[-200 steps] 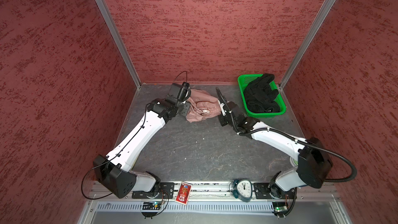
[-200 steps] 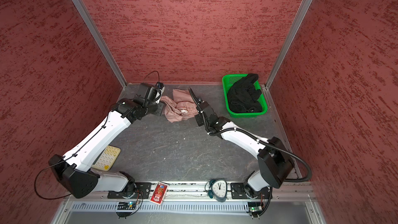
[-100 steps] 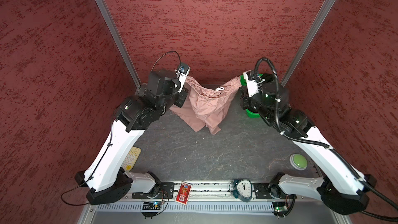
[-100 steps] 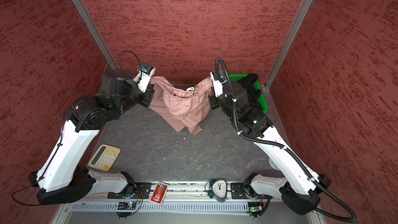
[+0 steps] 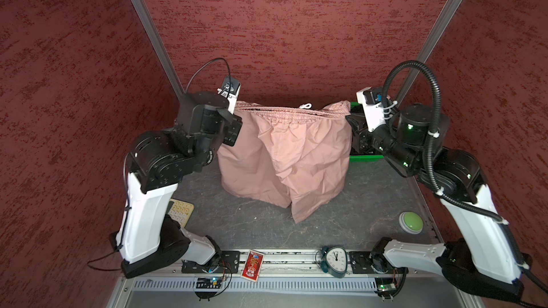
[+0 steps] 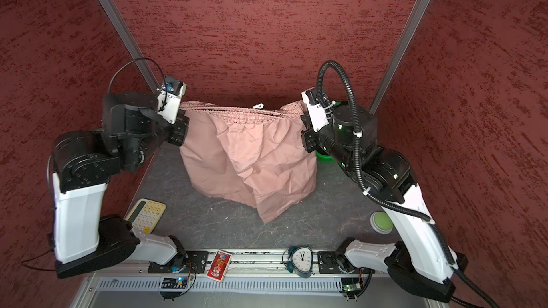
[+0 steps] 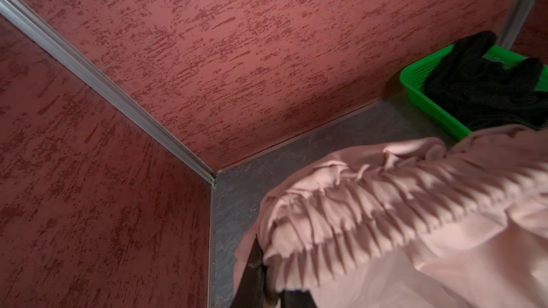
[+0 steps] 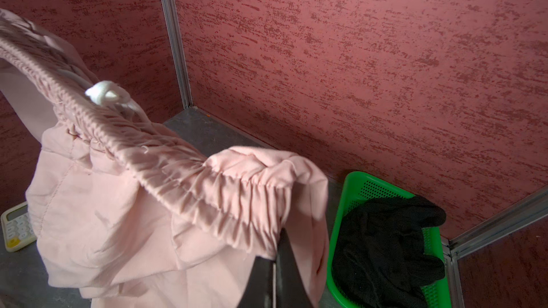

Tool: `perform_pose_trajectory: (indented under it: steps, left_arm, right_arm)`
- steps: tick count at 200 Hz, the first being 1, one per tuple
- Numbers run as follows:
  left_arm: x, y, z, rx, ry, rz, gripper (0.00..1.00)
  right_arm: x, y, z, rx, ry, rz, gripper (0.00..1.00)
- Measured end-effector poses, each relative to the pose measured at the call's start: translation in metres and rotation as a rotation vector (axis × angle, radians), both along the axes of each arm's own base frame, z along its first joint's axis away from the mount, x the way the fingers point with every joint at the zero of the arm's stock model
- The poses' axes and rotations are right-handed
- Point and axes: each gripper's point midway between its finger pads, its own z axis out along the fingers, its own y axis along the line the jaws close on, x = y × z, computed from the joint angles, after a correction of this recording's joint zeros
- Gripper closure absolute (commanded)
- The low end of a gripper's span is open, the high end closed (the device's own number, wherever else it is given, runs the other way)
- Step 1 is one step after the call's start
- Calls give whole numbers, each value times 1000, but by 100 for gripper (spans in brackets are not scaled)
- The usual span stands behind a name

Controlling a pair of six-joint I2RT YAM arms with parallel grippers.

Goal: Fold and stack the shorts
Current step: 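Lay the shorts flat on the table with both grippers and release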

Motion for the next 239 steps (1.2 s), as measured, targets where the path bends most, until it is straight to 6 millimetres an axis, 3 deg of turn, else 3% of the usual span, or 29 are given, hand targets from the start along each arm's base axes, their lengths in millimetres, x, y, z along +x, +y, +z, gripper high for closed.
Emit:
perform_pose_trajectory:
  steps: [40, 77, 104, 148, 196, 235, 239]
  left_arm:
    - [21, -10, -43, 55, 145, 55, 91]
    - [41, 16, -103, 36, 360, 113, 91]
    - [76, 25, -159, 22, 528, 148, 97]
    - [158, 29, -252, -14, 703, 150, 100]
    - [230, 42, -310, -108, 708, 143, 96]
    - [268, 39, -364, -123, 727, 120, 97]
    - [270, 39, -369, -123, 731, 119, 93]
  right_arm:
    - [9, 0, -38, -114, 116, -32, 100]
    - [41, 21, -85, -175, 185, -49, 100]
    - [92, 31, -132, -193, 256, -84, 100]
    - [187, 41, -215, -192, 374, -117, 100]
    - [285, 58, -310, -175, 494, -102, 100]
    - [331, 59, -372, -158, 550, -107, 100]
    - [333, 59, -376, -155, 555, -109, 95]
